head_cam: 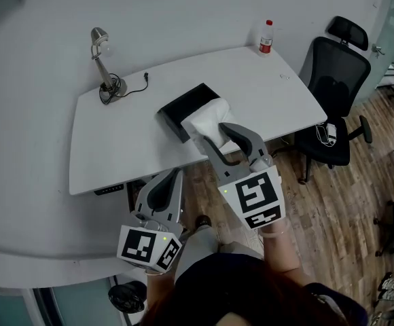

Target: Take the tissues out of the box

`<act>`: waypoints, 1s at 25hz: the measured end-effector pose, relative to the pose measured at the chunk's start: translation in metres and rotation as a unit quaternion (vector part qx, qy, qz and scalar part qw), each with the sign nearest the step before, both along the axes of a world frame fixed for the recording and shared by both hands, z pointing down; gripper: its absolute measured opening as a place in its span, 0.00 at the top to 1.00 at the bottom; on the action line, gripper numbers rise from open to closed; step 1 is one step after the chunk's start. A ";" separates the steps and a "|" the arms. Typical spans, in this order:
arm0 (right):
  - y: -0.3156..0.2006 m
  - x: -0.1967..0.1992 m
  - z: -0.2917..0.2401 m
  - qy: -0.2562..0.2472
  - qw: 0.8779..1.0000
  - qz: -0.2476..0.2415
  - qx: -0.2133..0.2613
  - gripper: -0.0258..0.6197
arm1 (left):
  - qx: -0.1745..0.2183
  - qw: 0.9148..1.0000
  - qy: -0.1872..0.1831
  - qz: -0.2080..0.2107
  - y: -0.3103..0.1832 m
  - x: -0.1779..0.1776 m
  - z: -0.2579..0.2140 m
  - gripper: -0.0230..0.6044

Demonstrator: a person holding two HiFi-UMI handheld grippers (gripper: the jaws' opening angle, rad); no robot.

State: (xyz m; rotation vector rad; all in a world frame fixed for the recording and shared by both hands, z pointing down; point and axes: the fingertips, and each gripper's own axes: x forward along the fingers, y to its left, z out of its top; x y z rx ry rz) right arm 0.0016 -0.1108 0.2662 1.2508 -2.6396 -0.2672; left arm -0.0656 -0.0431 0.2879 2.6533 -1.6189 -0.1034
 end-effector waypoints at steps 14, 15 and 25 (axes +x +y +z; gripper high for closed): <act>0.067 0.028 -0.020 -0.038 0.999 -0.011 0.027 0.71 | 0.015 1.000 -0.010 -0.021 0.054 0.015 -0.010 0.93; 0.072 0.029 -0.021 -0.039 0.999 -0.013 0.029 0.71 | 0.015 1.000 -0.010 -0.023 0.057 0.016 -0.009 0.93; 0.108 0.045 -0.017 -0.042 0.998 -0.019 0.033 0.71 | 0.021 0.999 -0.014 -0.028 0.084 0.025 -0.005 0.93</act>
